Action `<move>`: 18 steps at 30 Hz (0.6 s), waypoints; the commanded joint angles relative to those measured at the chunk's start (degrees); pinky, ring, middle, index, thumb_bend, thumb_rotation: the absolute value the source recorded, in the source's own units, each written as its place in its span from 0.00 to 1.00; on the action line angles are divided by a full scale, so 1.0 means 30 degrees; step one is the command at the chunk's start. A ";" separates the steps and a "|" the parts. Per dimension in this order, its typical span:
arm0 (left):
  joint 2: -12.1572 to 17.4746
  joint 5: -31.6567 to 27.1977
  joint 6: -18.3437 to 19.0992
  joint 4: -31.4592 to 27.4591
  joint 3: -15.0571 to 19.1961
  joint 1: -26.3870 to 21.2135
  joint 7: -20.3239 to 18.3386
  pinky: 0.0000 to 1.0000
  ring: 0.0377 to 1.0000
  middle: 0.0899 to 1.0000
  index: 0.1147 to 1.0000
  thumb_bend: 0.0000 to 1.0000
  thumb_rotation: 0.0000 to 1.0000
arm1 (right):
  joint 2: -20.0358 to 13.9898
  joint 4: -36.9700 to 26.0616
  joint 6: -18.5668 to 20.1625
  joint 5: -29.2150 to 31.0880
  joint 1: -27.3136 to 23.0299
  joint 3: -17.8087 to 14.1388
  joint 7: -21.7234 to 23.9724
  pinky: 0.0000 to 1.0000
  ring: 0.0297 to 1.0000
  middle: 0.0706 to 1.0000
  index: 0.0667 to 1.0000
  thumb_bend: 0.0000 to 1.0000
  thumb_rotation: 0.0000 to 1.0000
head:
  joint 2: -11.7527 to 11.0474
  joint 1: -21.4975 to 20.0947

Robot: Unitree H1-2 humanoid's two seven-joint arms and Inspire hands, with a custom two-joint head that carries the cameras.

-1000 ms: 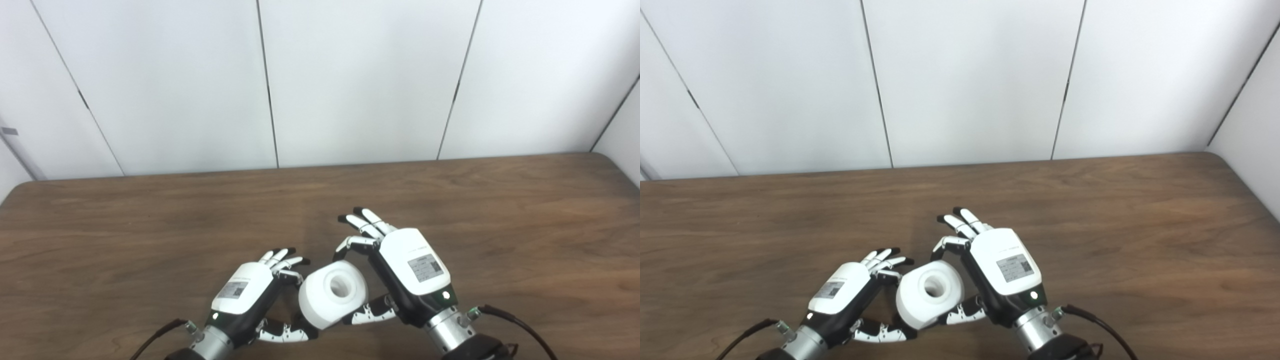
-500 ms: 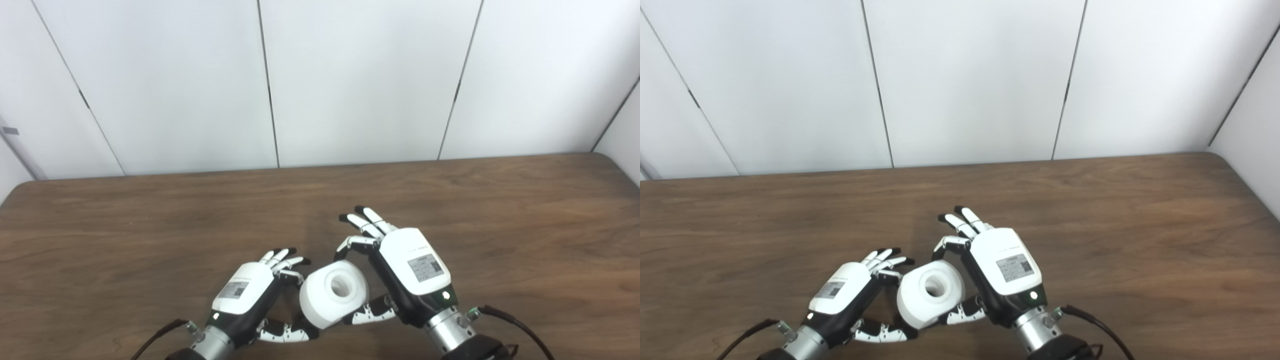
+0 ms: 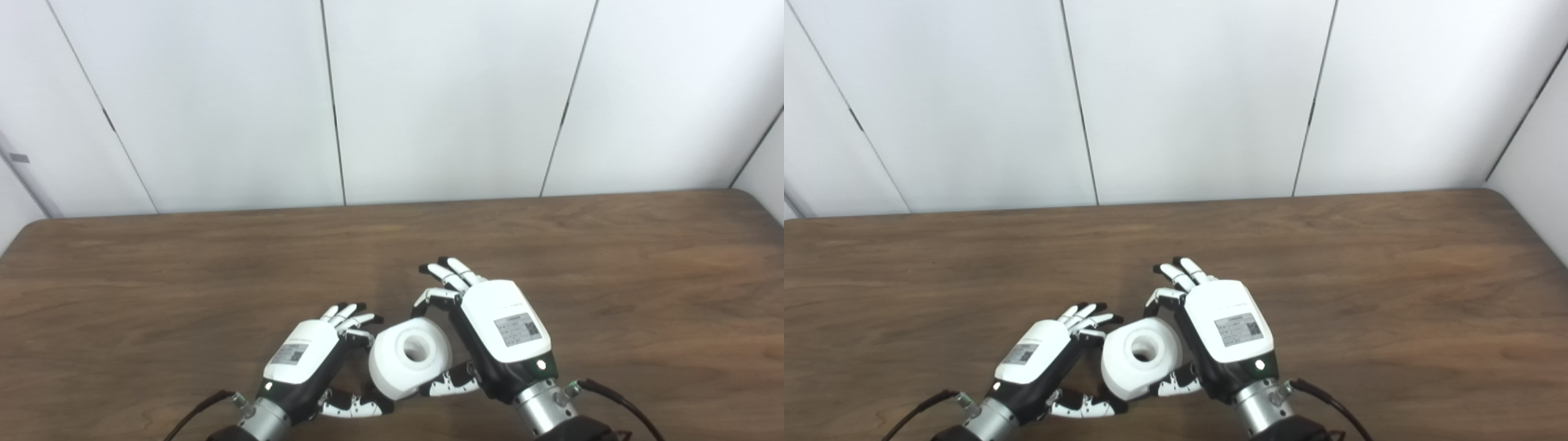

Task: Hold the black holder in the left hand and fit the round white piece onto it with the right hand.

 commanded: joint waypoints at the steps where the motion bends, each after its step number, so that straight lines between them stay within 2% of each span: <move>1: -0.0407 0.0047 -0.0654 -0.0235 -0.0413 -0.0316 0.0334 1.00 0.96 0.86 0.41 0.52 0.05 | 0.0143 -0.0002 0.0175 -0.0802 0.0074 0.0101 0.0796 0.72 0.91 0.86 0.44 0.51 0.14 | 0.0007 0.0029; 12: -0.0491 0.0146 -0.0471 -0.0248 -0.0606 -0.0346 0.0442 1.00 0.97 0.86 0.41 0.52 0.05 | 0.0277 -0.0050 0.0156 -0.1261 0.0031 0.0071 0.1397 0.70 0.91 0.86 0.44 0.52 0.14 | 0.0080 0.0031; 18: -0.0696 0.0297 -0.0562 -0.0061 -0.0695 -0.0373 0.0706 1.00 0.96 0.86 0.41 0.52 0.05 | 0.0348 -0.0376 0.0002 -0.2235 -0.0323 0.0334 0.2594 0.69 0.92 0.86 0.44 0.52 0.14 | 0.0055 0.0154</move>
